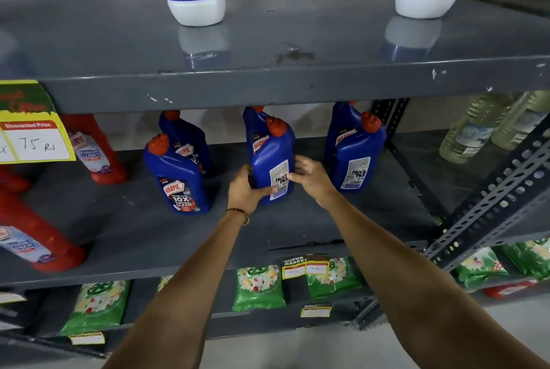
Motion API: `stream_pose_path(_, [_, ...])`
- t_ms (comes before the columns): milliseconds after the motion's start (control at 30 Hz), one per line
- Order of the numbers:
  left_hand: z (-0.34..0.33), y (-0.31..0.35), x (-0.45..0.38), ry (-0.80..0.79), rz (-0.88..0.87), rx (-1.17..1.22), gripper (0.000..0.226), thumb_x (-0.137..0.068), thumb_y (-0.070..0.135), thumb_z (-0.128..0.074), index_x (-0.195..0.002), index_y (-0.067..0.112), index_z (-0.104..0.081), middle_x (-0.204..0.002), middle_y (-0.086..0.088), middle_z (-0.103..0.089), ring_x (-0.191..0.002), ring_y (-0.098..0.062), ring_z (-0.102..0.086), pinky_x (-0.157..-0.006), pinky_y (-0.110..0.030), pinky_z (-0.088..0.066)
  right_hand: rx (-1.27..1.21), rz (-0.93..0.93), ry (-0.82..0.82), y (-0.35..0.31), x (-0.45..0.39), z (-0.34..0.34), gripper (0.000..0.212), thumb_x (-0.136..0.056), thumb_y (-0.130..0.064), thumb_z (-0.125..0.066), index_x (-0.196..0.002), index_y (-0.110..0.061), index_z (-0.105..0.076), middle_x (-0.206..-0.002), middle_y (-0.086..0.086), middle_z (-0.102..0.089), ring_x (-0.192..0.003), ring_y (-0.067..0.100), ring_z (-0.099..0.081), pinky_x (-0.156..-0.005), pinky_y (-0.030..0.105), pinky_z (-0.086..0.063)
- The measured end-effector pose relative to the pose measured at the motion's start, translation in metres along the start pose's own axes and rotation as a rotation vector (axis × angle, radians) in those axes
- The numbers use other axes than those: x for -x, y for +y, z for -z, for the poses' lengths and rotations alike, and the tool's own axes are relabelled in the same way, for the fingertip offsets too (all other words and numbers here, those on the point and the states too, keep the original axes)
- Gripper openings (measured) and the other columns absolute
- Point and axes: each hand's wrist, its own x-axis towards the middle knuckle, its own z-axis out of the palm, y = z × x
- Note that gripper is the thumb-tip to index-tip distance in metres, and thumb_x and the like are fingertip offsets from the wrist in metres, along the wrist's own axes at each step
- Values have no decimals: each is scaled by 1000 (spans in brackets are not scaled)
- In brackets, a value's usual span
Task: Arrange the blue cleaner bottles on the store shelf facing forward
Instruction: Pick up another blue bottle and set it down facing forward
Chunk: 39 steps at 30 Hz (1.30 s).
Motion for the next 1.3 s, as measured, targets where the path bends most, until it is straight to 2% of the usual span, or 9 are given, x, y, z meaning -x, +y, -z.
stream_pose_path(133, [-10, 10, 7, 139, -25, -84, 48, -62, 24, -82, -94, 7, -51, -96, -14, -65, -79, -25, -59, -66, -34, -47, -63, 30, -29, -11, 5, -15, 72, -70, -5, -75, -133, -14, -42, -128, 6, -59, -115, 19, -57, -97, 35, -49])
stream_pose_path(267, [-16, 13, 15, 161, -114, -155, 46, -66, 24, -79, -98, 5, -52, -97, -11, -59, -80, -25, -56, -68, -32, -45, -26, 45, 27, -11, 4, -24, 82, -57, -21, -84, -129, -20, -44, -127, 6, -60, -114, 21, -58, -98, 42, -50])
stream_pose_path(367, [-1, 5, 4, -88, -67, -52, 49, -61, 19, -84, -98, 10, -54, -89, -4, -61, -77, -18, -59, -68, -26, -51, -31, 63, 38, -7, 5, -17, 77, -57, -19, -84, -125, -20, -48, -123, 5, -63, -111, 20, -60, -97, 40, -50])
stream_pose_path(467, [26, -3, -8, -440, 161, 175, 51, -67, 4, -79, -111, 10, -55, -98, -7, -61, -87, -17, -61, -78, -21, -53, -62, 52, -7, -4, 9, -10, 69, -57, -18, -83, -120, -16, -53, -120, 4, -66, -109, 19, -62, -94, 36, -51])
stream_pose_path(600, [44, -7, -14, -654, 287, 306, 63, -76, 0, -70, -132, 11, -43, -131, -9, -52, -116, -21, -54, -102, -33, -44, -134, 30, -194, -12, 10, -1, 51, -66, -12, -76, -115, -12, -59, -117, 7, -68, -111, 22, -62, -97, 37, -49])
stream_pose_path(800, [36, 3, -10, -881, 290, 480, 57, -69, -3, -71, -115, 27, -57, -119, 2, -62, -113, -22, -60, -95, -35, -53, -266, -13, -422, -22, 8, 9, 40, -70, -5, -65, -107, -19, -61, -100, 0, -68, -95, 14, -66, -88, 27, -53])
stream_pose_path(933, [27, 6, -7, -790, 277, 428, 54, -75, -9, -68, -118, 19, -52, -118, -4, -56, -109, -23, -60, -87, -32, -57, -390, -65, -417, -12, 5, 10, 44, -64, -10, -69, -107, -16, -62, -100, 3, -69, -95, 17, -65, -87, 29, -54])
stream_pose_path(1133, [-1, 1, -1, -342, 269, 373, 61, -61, -2, -82, -110, 18, -50, -107, -5, -63, -104, -26, -61, -85, -44, -56, -349, -99, -328, -7, 2, 9, 41, -83, -1, -60, -123, -8, -54, -110, 6, -65, -106, 20, -60, -91, 29, -52])
stream_pose_path(1300, [-17, -1, 2, -71, 185, 90, 67, -48, 16, -90, -106, 10, -57, -111, -12, -65, -100, -28, -63, -85, -46, -56, -275, -76, -266, -2, 2, 9, 49, -84, 2, -60, -130, -8, -47, -119, 9, -60, -111, 20, -57, -92, 28, -52])
